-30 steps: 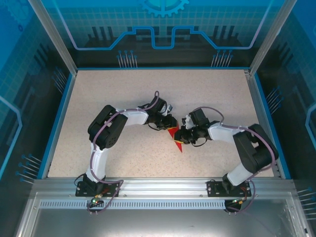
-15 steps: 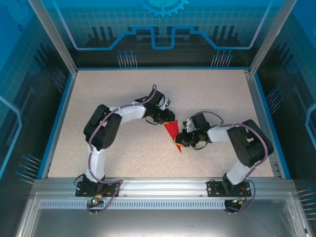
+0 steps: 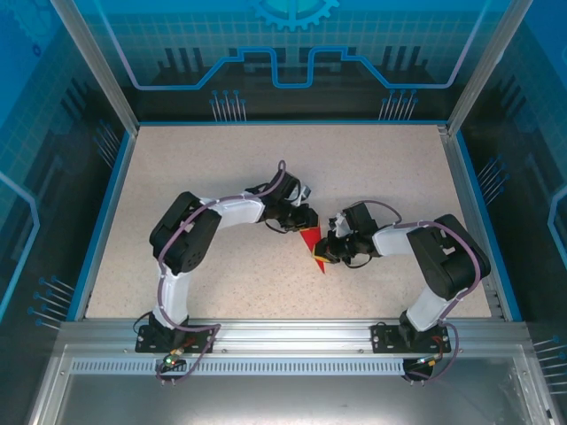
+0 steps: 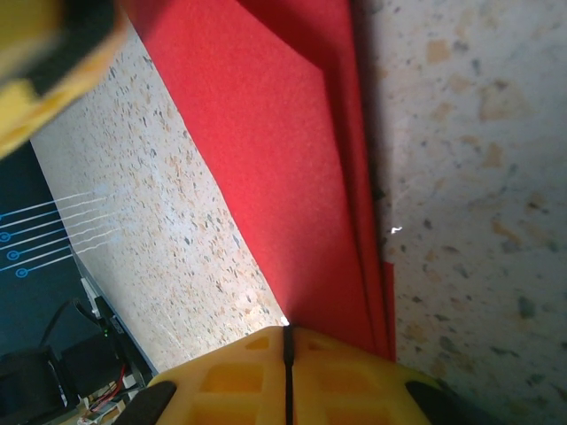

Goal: Fold a paper plane with a square sheet of paper (pick it up from the middle)
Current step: Fold the wing for the fifth time at the center of the table.

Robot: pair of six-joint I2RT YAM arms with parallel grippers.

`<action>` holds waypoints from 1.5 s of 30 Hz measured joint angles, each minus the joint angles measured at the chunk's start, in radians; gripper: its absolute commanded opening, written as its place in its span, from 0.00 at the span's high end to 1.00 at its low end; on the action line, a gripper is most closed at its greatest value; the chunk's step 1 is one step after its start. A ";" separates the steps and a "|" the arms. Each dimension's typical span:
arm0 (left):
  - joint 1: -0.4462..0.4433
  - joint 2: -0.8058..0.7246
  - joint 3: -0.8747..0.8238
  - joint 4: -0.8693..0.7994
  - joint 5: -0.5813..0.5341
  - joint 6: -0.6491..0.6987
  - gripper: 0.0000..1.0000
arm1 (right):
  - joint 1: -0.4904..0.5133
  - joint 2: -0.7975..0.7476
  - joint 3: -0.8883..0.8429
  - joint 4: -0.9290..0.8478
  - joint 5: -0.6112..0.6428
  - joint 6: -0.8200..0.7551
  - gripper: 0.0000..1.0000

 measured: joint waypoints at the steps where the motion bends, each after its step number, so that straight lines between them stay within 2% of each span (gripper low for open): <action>1: 0.004 0.013 -0.002 0.010 -0.008 -0.003 0.78 | 0.000 0.000 0.000 0.001 0.000 0.000 0.92; 17: 0.100 0.042 -0.019 0.047 0.000 -0.013 0.77 | -0.007 -0.005 -0.026 0.044 -0.014 -0.011 0.93; 27: 0.148 -0.049 -0.033 -0.008 -0.066 0.010 0.72 | -0.010 -0.002 -0.025 0.045 -0.022 -0.012 0.93; 30: 0.125 -0.094 -0.032 -0.014 -0.071 0.010 0.72 | -0.011 -0.002 -0.025 0.046 -0.024 -0.012 0.93; 36: 0.010 -0.105 -0.016 0.000 -0.031 -0.008 0.73 | -0.011 -0.002 -0.025 0.049 -0.026 -0.011 0.92; 40: -0.033 -0.036 0.002 0.031 0.002 -0.044 0.74 | -0.011 -0.002 -0.026 0.050 -0.026 -0.010 0.92; 45: -0.042 0.051 0.002 0.032 0.008 -0.086 0.79 | -0.011 -0.009 -0.029 0.051 -0.025 -0.008 0.91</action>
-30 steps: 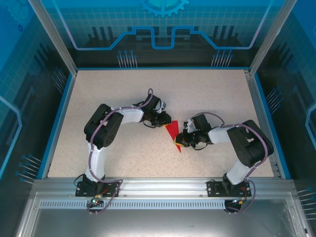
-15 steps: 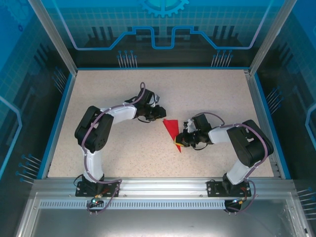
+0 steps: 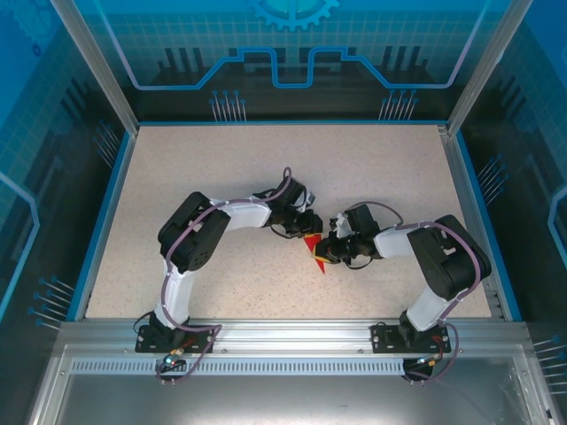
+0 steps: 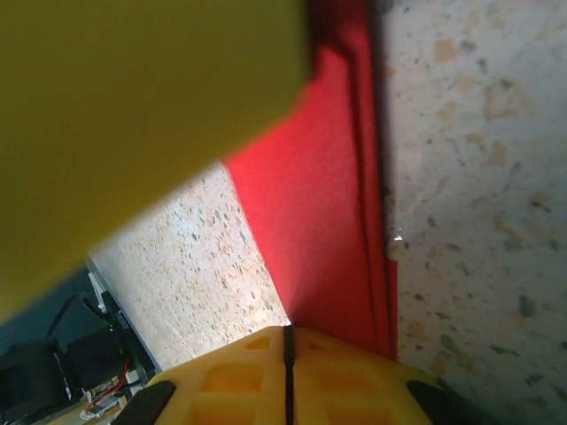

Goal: Fold a paper plane with a square sheet of paper (pick it up from the middle)
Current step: Fold the wing for the fifth time at the center of the table.

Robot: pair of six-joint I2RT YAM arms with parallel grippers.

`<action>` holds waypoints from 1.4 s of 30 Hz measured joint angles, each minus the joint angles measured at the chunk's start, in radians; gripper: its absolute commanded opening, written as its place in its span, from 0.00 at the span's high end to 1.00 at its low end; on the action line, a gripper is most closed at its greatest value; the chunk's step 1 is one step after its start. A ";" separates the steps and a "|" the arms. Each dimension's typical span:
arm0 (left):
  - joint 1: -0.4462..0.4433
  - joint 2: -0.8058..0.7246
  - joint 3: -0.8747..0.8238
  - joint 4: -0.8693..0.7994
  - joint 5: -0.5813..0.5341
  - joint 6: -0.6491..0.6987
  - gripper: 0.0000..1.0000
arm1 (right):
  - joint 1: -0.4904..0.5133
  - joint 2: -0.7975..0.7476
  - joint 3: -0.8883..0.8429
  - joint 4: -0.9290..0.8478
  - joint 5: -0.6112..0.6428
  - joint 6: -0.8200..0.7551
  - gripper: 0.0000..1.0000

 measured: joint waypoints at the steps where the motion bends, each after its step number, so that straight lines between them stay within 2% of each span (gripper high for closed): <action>1: 0.002 0.006 0.005 -0.002 0.005 -0.011 0.79 | 0.000 -0.004 -0.005 0.003 0.001 -0.002 0.90; 5: 0.005 0.018 0.026 -0.027 0.004 -0.026 0.80 | 0.008 -0.056 -0.056 0.000 -0.005 -0.026 0.86; 14: 0.008 0.020 0.026 -0.026 0.009 -0.044 0.78 | 0.040 -0.252 -0.169 -0.186 0.026 -0.097 0.84; 17: 0.008 0.019 0.026 -0.024 0.016 -0.042 0.75 | 0.038 -0.303 -0.177 -0.256 0.056 -0.098 0.83; 21: 0.007 0.013 0.027 -0.025 0.027 -0.039 0.70 | 0.032 -0.383 -0.144 -0.380 0.165 -0.099 0.78; 24: -0.001 0.012 0.089 -0.120 0.020 -0.013 0.65 | 0.002 -0.450 -0.117 -0.391 0.180 -0.114 0.73; 28: -0.020 -0.040 0.202 -0.269 -0.070 0.013 0.48 | -0.061 -0.495 -0.060 -0.423 0.222 -0.132 0.71; 34: -0.028 -0.177 0.217 -0.432 -0.227 -0.035 0.47 | -0.185 -0.494 -0.055 -0.423 0.215 -0.143 0.65; 36: -0.031 -0.175 0.217 -0.467 -0.259 -0.051 0.47 | -0.195 -0.494 -0.058 -0.416 0.196 -0.148 0.61; 41: -0.077 -0.097 0.283 -0.600 -0.335 -0.082 0.46 | -0.198 -0.464 -0.062 -0.372 0.134 -0.151 0.60; 42: -0.089 -0.076 0.306 -0.622 -0.346 -0.090 0.43 | -0.198 -0.451 -0.062 -0.362 0.126 -0.151 0.60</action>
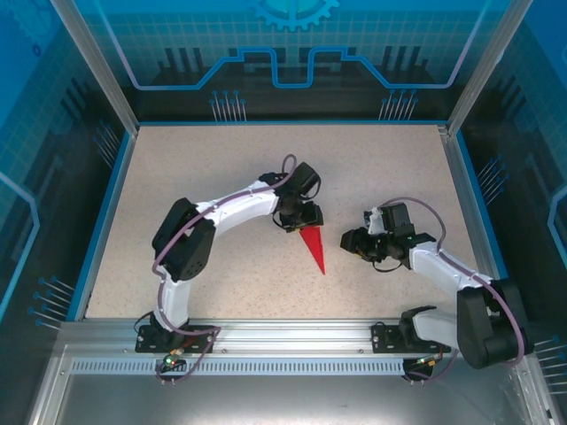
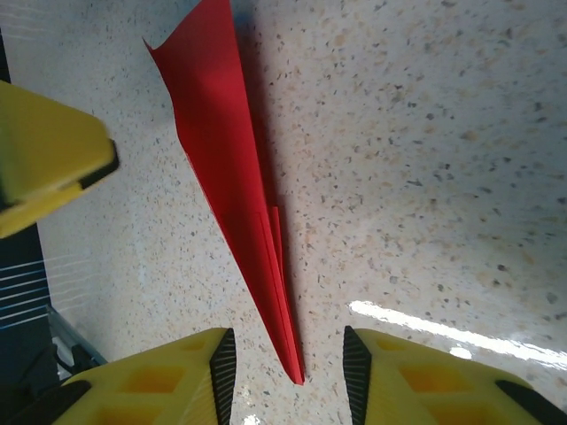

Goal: Fold a paper plane with a square sheet of paper (pick it up from the middle)
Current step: Fold the wing for the fifth time at the center of the table, then move a paper plane to the center of the table.

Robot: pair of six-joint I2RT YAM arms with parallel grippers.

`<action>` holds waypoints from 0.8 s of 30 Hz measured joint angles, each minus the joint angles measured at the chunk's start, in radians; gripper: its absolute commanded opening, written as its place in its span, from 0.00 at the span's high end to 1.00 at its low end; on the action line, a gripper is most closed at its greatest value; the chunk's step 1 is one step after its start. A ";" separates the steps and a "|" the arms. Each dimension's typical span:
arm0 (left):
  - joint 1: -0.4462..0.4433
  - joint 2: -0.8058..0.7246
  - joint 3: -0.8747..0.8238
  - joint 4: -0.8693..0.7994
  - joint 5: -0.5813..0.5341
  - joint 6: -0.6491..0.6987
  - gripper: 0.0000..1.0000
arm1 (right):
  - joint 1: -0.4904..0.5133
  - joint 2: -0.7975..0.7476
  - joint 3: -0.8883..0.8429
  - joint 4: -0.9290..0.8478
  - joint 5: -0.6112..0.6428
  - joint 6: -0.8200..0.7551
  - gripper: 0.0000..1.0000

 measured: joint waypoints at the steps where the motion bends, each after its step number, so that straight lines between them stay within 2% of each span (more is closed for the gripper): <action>1: -0.010 0.018 0.018 -0.016 -0.010 -0.007 0.42 | 0.000 0.016 0.000 0.006 -0.006 0.000 0.60; 6: -0.033 0.088 0.085 -0.082 -0.044 -0.026 0.42 | 0.000 0.086 0.002 0.032 -0.034 0.000 0.60; 13: -0.032 0.110 0.097 -0.141 -0.094 -0.033 0.60 | 0.029 0.195 0.052 0.062 -0.060 -0.007 0.60; 19: -0.032 0.095 0.057 -0.141 -0.119 -0.037 0.68 | 0.080 0.291 0.103 0.102 -0.073 -0.011 0.61; 22: -0.032 0.082 0.031 -0.140 -0.119 -0.031 0.76 | 0.094 0.331 0.125 0.108 -0.075 -0.018 0.60; 24: -0.032 0.079 0.027 -0.134 -0.119 -0.028 0.77 | 0.096 0.354 0.143 0.108 -0.074 -0.024 0.60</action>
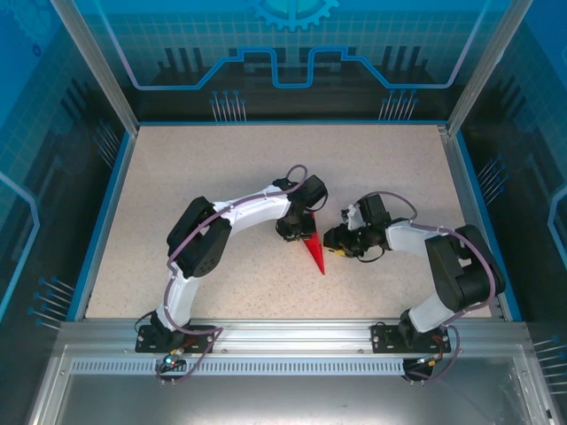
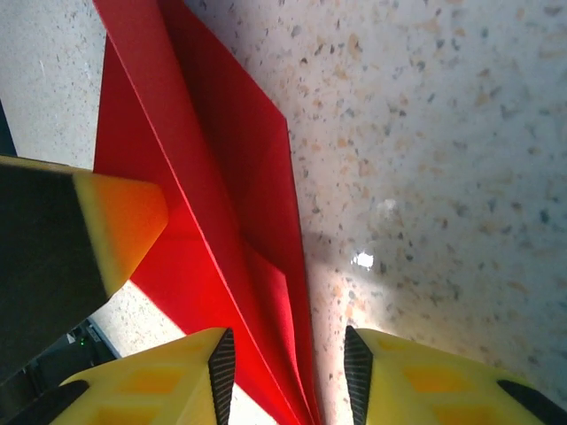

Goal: Fold a paper plane with a square sheet of paper (pick it up from the middle)
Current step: Move a paper plane to the center of the table.

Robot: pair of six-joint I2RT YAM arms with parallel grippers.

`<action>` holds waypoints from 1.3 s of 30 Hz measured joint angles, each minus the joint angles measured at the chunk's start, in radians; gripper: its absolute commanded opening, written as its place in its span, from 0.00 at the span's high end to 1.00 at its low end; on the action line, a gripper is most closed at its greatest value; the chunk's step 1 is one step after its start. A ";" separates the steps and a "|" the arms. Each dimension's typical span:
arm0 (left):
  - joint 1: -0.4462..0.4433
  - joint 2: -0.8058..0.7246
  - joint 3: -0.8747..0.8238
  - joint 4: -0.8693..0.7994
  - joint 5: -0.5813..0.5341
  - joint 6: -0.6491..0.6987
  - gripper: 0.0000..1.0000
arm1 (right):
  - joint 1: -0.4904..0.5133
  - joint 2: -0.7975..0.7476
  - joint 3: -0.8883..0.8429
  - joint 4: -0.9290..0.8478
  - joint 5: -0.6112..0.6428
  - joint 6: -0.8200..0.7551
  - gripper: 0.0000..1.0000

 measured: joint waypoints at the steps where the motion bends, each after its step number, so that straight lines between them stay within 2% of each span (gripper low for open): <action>1: 0.000 -0.001 0.000 0.001 0.000 0.000 0.77 | 0.001 0.011 0.010 0.000 0.000 -0.003 0.59; 6: 0.000 -0.012 -0.012 0.010 0.000 0.006 0.78 | 0.013 0.060 0.051 0.003 -0.007 -0.024 0.57; 12: 0.000 -0.018 -0.015 0.015 0.000 0.023 0.79 | 0.046 0.108 0.067 0.031 -0.038 -0.034 0.59; 26: 0.000 -0.025 -0.041 0.031 0.000 0.025 0.81 | 0.097 0.043 0.029 0.027 -0.023 -0.107 0.54; 30: 0.000 -0.025 -0.041 0.038 0.000 0.025 0.81 | 0.102 0.043 0.027 0.027 -0.022 -0.130 0.63; 35: 0.000 -0.026 -0.052 0.051 0.000 0.025 0.81 | 0.129 0.057 0.031 0.024 0.001 -0.148 0.69; 39: 0.000 -0.039 -0.066 0.053 0.000 0.026 0.81 | 0.149 0.070 0.050 -0.002 0.042 -0.168 0.83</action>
